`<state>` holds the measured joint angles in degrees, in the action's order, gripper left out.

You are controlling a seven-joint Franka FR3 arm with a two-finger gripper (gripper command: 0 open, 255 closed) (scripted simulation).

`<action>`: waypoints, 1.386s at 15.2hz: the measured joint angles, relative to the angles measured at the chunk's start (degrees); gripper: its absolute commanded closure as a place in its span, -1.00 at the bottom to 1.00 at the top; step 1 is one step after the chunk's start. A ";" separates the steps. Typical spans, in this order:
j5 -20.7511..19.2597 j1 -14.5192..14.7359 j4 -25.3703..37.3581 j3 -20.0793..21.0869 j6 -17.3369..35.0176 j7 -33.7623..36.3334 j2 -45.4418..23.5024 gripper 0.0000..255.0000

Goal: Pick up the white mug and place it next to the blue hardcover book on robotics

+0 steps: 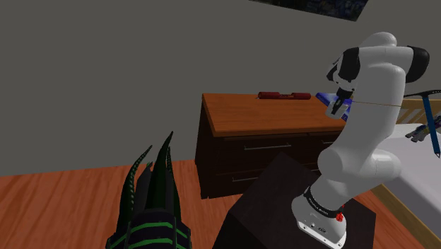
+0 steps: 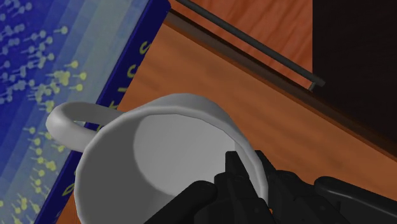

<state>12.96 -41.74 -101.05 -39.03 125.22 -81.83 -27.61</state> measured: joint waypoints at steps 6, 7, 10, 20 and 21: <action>0.03 -0.02 -0.02 0.01 0.07 -0.02 -0.03 -1.00; 0.03 -0.02 -0.02 0.01 0.07 -0.02 -0.02 -1.00; 0.03 -0.02 -0.02 0.01 0.07 -0.02 -0.02 -1.00; -2.61 1.61 2.59 -1.55 -5.60 1.62 3.59 -1.00; -2.61 1.61 2.60 -1.55 -5.62 1.62 3.59 -1.00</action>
